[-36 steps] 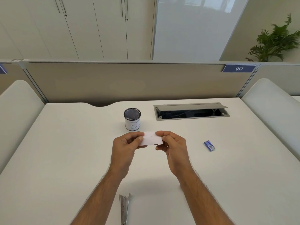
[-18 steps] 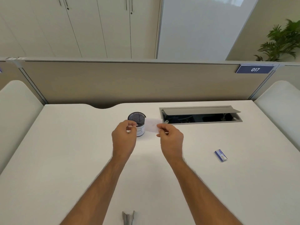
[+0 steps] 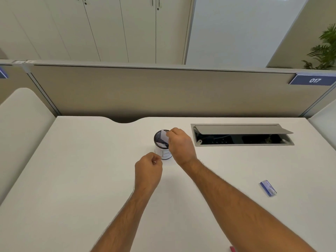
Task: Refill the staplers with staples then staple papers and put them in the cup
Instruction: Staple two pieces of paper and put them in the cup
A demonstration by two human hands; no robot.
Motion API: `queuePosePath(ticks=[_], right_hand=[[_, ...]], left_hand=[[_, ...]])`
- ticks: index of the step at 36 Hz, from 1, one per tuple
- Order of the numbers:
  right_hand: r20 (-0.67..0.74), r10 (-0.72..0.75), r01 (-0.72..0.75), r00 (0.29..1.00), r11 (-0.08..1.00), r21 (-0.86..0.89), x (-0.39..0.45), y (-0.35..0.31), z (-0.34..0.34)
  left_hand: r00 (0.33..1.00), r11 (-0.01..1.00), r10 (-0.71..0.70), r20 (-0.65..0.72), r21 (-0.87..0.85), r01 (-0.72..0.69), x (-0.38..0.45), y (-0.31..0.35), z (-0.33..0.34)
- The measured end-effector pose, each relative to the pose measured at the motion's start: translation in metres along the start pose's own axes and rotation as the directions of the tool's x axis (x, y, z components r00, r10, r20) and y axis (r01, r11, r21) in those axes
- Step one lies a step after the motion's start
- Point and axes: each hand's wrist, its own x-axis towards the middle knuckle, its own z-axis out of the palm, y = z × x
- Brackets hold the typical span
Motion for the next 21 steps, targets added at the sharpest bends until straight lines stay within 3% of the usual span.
queuePosePath(ticks=[13,21], right_hand=[[0.128,-0.003,0.026,0.992,0.983,-0.180,0.002,0.002,0.028],[-0.004,0.015,-0.015,1.000,0.991,-0.135,-0.019,-0.006,0.008]], left_hand=[[0.999,1.000,-0.018,0.035,0.016,0.017,0.007,-0.010,0.004],[0.999,0.999,0.008,0.049,0.041,-0.010,-0.002,0.002,0.002]])
